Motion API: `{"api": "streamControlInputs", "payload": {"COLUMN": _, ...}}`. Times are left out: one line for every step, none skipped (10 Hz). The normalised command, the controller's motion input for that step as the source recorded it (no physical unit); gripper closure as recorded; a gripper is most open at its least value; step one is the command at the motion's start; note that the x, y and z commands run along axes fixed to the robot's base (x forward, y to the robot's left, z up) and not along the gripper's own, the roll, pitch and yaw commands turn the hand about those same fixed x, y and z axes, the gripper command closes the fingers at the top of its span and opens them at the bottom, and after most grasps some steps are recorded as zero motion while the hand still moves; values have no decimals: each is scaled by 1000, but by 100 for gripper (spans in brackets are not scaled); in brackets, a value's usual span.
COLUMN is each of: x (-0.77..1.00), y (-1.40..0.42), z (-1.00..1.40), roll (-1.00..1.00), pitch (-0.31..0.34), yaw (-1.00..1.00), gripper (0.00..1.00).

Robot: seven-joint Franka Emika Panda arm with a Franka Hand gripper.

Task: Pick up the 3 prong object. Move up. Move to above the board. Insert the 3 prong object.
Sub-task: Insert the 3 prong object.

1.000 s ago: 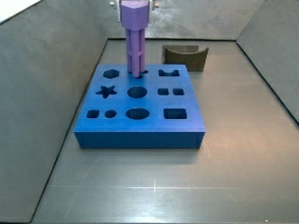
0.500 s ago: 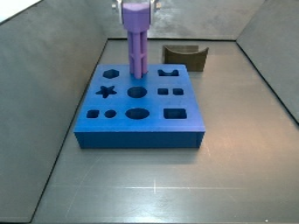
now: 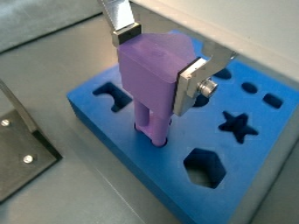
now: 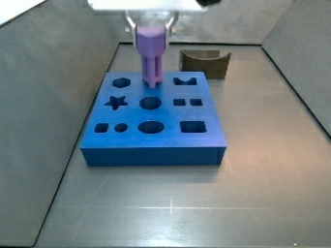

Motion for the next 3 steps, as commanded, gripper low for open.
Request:
{"api": "streamControlInputs", "payload": {"x": 169, "y": 74, "z": -194, "roll": -46, "pitch": -56, "yaw": -189, "gripper": 100}}
{"api": "streamControlInputs", "payload": {"x": 0, "y": 0, "z": -23, "roll": 0, "pitch": -33, "yaw": 0, "gripper": 100}}
{"api": "streamControlInputs", "payload": {"x": 0, "y": 0, "z": 0, "roll": 0, "pitch": 0, "yaw": 0, "gripper": 100}}
